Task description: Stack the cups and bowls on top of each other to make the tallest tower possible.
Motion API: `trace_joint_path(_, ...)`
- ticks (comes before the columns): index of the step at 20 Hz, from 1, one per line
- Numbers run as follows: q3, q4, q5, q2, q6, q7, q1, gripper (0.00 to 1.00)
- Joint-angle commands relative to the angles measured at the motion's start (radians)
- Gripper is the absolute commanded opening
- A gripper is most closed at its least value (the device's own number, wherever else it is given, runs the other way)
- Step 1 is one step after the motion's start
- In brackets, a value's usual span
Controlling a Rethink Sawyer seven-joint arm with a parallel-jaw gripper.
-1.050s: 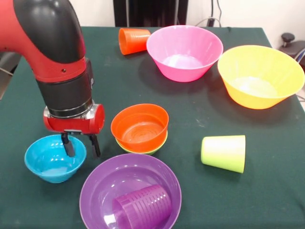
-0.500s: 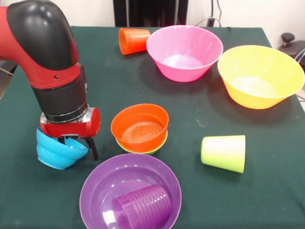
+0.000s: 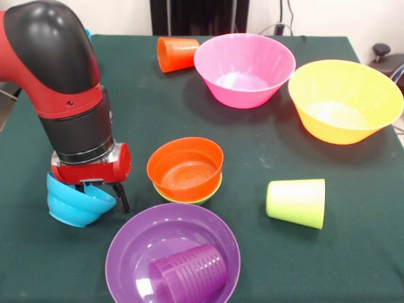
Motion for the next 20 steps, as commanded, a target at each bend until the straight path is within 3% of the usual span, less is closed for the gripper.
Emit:
trace_joint_path(1,0.021,-0.023,-0.073,0.025,0.066,-0.271,0.005,1.00)
trace_joint_path(5,0.015,-0.019,-0.068,0.021,0.068,-0.249,0.009,1.00)
trace_joint_path(13,-0.021,0.070,-0.050,-0.063,0.071,-0.144,0.028,1.00)
trace_joint_path(20,-0.033,0.067,-0.052,-0.061,0.081,-0.132,0.032,1.00)
